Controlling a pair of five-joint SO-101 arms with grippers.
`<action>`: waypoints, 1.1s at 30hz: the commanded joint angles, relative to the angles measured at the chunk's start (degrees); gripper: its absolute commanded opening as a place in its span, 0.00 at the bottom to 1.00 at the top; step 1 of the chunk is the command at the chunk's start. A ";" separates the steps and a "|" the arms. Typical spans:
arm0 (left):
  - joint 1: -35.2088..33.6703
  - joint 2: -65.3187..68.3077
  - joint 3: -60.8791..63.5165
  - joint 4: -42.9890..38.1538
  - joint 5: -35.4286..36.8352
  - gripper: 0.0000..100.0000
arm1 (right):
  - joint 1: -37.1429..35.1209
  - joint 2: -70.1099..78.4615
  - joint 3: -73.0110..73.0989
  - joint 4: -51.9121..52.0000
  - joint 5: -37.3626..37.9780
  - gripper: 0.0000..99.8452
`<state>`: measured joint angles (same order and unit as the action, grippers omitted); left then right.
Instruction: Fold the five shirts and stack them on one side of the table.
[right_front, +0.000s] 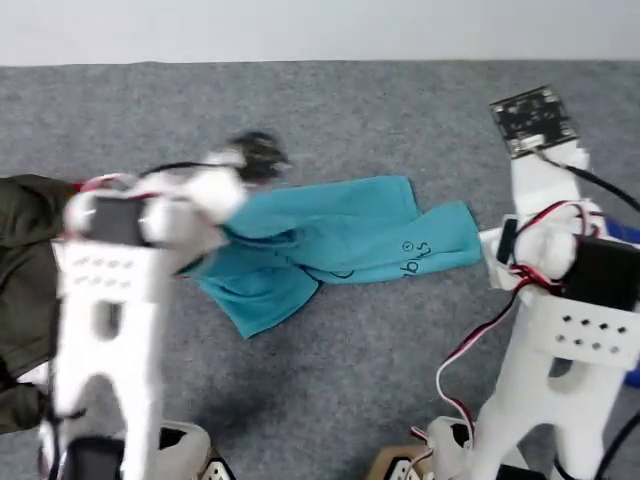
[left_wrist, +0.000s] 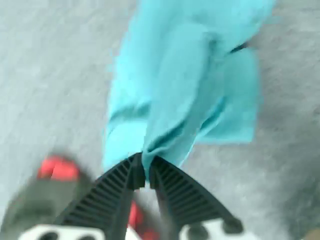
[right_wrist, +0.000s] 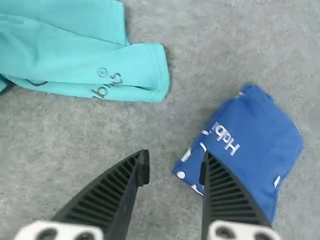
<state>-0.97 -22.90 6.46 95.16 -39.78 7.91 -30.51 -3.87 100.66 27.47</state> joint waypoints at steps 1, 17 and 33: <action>-13.71 -7.38 -1.89 1.93 -0.35 0.00 | -4.09 0.22 1.41 -0.40 1.14 0.18; -34.46 -10.29 15.25 -6.42 -0.26 0.00 | -17.98 26.42 1.85 -14.90 1.49 0.24; -34.37 -10.20 29.23 -17.41 -0.18 0.00 | -26.86 67.56 -32.44 -13.58 -1.85 0.26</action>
<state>-35.08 -31.69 35.65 79.69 -39.87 -17.58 33.49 -28.66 85.63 26.24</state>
